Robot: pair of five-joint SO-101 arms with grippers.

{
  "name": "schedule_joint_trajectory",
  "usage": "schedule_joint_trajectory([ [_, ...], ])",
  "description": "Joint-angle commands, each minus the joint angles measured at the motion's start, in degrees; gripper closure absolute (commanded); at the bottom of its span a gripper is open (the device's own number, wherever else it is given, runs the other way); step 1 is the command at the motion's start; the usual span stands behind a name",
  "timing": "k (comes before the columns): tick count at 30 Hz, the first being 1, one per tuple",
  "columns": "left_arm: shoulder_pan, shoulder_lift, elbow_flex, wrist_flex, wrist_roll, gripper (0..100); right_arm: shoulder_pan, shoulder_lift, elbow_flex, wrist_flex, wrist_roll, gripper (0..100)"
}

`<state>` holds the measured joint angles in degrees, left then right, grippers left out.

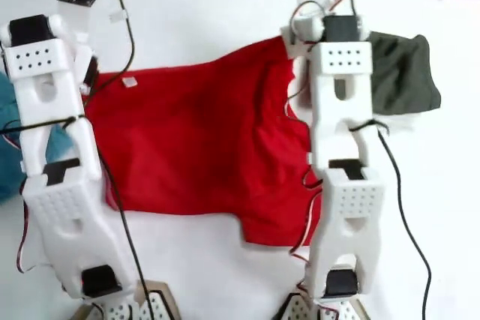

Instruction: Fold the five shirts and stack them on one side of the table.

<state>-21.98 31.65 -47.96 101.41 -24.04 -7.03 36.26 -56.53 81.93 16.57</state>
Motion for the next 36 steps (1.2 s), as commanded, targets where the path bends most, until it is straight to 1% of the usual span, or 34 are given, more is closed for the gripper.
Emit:
schedule_joint_trajectory([
  [1, 1.0, -10.5, 4.7, 1.2, -0.3, 97, 1.7, -6.9, -3.1, 5.1, 0.1, 98.1],
  [5, 1.8, -21.8, 20.4, 0.4, -0.6, 97, 0.5, -11.2, -2.8, 13.0, 3.3, 98.1],
  [9, 1.8, -32.6, 36.2, -2.6, -3.4, 97, 0.0, -14.9, -2.2, 19.2, 3.6, 98.1],
  [12, 1.8, -39.6, 46.7, -4.7, -3.7, 97, 1.0, -17.5, 1.0, 19.4, 3.7, 98.1],
  [14, 1.8, -43.6, 52.5, -5.6, -4.0, 97, 1.4, -19.9, 5.8, 19.4, 3.7, 98.1],
  [17, 1.8, -48.6, 60.4, -7.4, -6.4, 97, 1.6, -25.5, 14.3, 19.3, 3.8, 98.1],
  [21, 1.8, -53.2, 66.9, -7.9, -6.9, 97, 1.2, -34.7, 26.0, 17.6, 5.0, 98.1],
  [25, 1.8, -55.6, 70.9, -8.1, -8.6, 97, 1.6, -45.1, 40.2, 12.9, 6.2, 98.1],
  [31, 1.7, -56.8, 75.6, -8.1, -10.0, 97, 1.8, -61.6, 66.9, 4.4, 12.1, 98.1],
  [36, 1.7, -56.8, 78.1, -8.1, -13.3, 97, 4.8, -74.8, 85.7, -1.4, 17.3, 98.1],
])
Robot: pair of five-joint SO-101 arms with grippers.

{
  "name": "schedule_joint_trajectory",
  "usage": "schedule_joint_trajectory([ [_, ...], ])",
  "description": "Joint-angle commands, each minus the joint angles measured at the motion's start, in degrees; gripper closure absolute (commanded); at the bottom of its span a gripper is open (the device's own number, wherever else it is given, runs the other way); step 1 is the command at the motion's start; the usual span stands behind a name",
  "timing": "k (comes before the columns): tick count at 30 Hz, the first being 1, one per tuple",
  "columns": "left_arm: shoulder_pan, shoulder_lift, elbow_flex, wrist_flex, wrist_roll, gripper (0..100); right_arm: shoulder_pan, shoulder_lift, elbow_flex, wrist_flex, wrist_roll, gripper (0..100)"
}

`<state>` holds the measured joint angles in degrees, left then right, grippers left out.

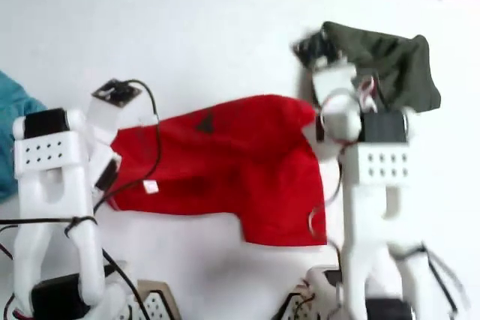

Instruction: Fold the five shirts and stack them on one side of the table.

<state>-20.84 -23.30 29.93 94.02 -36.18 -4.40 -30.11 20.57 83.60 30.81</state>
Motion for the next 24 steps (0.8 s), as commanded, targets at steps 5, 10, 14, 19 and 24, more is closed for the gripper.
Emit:
schedule_joint_trajectory([
  [5, -0.2, -1.8, 1.1, -0.7, -1.3, 97, 6.3, -19.0, 20.8, -5.2, 10.0, 98.1],
  [10, -2.5, -1.8, 1.3, -0.3, -1.3, 97, 7.9, -26.4, 29.4, -5.0, 15.8, 98.1],
  [14, -3.2, -1.5, 2.4, -0.8, -1.3, 97, 7.6, -29.6, 36.5, -5.5, 18.7, 98.1],
  [19, -2.8, -1.4, 10.7, -8.9, -1.3, 97, 7.5, -30.8, 43.8, -10.4, 19.1, 98.1],
  [24, -2.8, -1.4, 15.1, -13.5, -1.3, 96, 7.3, -30.5, 46.0, -10.9, 19.1, 94.2],
])
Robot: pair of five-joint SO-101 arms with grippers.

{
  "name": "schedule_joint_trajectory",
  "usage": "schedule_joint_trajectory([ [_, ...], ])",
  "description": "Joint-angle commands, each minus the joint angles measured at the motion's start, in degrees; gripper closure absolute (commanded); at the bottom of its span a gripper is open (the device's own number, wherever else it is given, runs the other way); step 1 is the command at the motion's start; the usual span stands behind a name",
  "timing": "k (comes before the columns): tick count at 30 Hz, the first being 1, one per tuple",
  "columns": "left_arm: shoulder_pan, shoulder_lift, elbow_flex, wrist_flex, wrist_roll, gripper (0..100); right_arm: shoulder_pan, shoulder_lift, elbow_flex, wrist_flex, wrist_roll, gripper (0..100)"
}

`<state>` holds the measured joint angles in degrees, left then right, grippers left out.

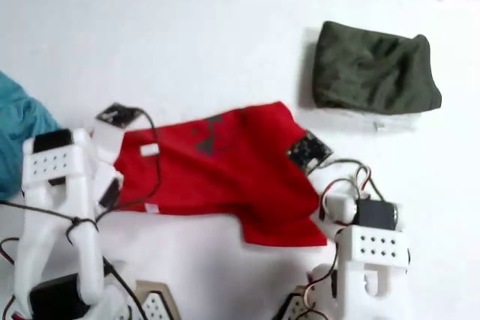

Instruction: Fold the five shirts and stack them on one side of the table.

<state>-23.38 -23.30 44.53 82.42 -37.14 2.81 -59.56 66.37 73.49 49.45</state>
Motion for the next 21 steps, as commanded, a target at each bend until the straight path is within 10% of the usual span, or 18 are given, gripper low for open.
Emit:
schedule_joint_trajectory([
  [1, -0.3, -1.4, 0.4, -1.6, -0.4, 94, 0.1, -1.2, 0.2, -0.7, 0.4, 90.9],
  [13, -0.7, -1.8, -17.8, 12.2, -0.2, 83, -6.6, -1.5, -20.7, 11.6, -0.2, 81.1],
  [21, -0.3, -0.4, -34.4, 11.9, 4.5, 83, -6.7, 7.9, -27.3, -3.1, -11.5, 81.0],
])
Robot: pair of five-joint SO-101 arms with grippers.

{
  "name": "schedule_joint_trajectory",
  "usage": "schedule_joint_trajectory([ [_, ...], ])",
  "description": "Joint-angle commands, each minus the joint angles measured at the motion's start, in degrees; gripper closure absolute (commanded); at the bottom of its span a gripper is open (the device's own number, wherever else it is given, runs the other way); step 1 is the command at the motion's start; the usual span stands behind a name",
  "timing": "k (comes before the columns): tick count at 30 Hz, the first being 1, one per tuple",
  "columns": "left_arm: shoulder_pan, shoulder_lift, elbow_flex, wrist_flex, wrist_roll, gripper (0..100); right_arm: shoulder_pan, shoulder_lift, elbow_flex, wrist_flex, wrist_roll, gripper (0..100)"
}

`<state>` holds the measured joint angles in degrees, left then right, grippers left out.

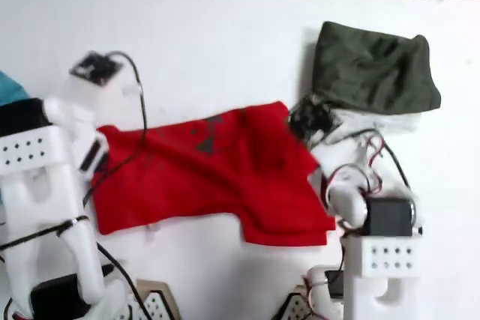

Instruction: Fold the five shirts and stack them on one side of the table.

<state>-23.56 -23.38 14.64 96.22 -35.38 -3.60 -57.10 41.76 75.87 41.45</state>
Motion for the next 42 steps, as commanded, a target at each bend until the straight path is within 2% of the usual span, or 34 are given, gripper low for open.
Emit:
schedule_joint_trajectory([
  [1, -0.1, 0.9, -4.9, -3.2, 3.5, 83, -0.5, 8.8, -3.3, -7.1, -4.6, 81.0],
  [10, 1.8, 23.7, -5.3, -15.4, 9.3, 83, -9.7, 43.5, -22.8, -11.6, -13.6, 81.1],
  [14, 2.4, 29.2, -6.9, -20.5, 11.7, 83, -11.5, 56.7, -31.6, -11.4, -14.0, 81.1],
  [17, 0.8, 32.0, -12.2, -20.7, 14.5, 83, -11.1, 63.8, -36.6, -11.2, -14.0, 81.0],
  [22, -1.9, 37.3, -18.9, -20.7, 16.8, 83, -11.9, 68.4, -40.0, -9.6, -14.0, 81.0],
  [28, -1.7, 46.5, -22.7, -21.0, 17.1, 83, -14.5, 70.1, -40.0, -10.0, -14.0, 81.1],
  [37, -2.5, 52.1, -28.4, -17.4, 17.1, 86, -12.5, 78.6, -40.8, -12.1, -14.0, 81.7],
  [40, -2.6, 53.0, -28.4, -17.4, 17.0, 95, -11.1, 79.3, -40.8, -12.4, -14.0, 90.3],
  [42, -2.6, 53.8, -28.7, -17.6, 17.1, 97, -10.0, 79.3, -40.8, -13.7, -14.0, 98.5],
])
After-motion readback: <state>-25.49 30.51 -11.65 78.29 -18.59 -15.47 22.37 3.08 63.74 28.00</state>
